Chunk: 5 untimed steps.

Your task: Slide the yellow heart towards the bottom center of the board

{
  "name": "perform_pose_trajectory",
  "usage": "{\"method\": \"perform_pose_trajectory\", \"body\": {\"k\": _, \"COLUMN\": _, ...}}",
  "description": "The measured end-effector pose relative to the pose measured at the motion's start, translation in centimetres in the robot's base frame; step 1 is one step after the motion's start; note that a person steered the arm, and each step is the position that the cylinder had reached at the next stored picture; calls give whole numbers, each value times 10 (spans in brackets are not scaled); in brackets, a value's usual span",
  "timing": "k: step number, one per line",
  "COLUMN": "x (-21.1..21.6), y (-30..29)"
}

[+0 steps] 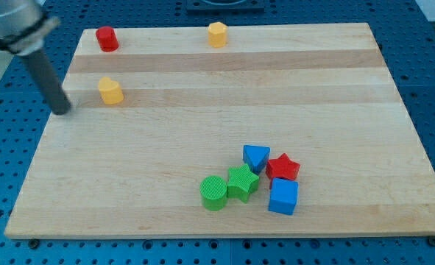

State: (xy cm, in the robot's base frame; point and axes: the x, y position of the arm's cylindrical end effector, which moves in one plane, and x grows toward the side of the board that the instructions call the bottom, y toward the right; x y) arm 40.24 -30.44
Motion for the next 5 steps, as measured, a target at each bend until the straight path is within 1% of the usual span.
{"method": "perform_pose_trajectory", "body": {"k": 1, "x": -18, "y": 0}}
{"method": "perform_pose_trajectory", "body": {"k": 2, "x": -65, "y": 31}}
{"method": "perform_pose_trajectory", "body": {"k": 3, "x": -77, "y": 92}}
{"method": "perform_pose_trajectory", "body": {"k": 4, "x": -14, "y": 158}}
{"method": "perform_pose_trajectory", "body": {"k": 5, "x": 16, "y": 191}}
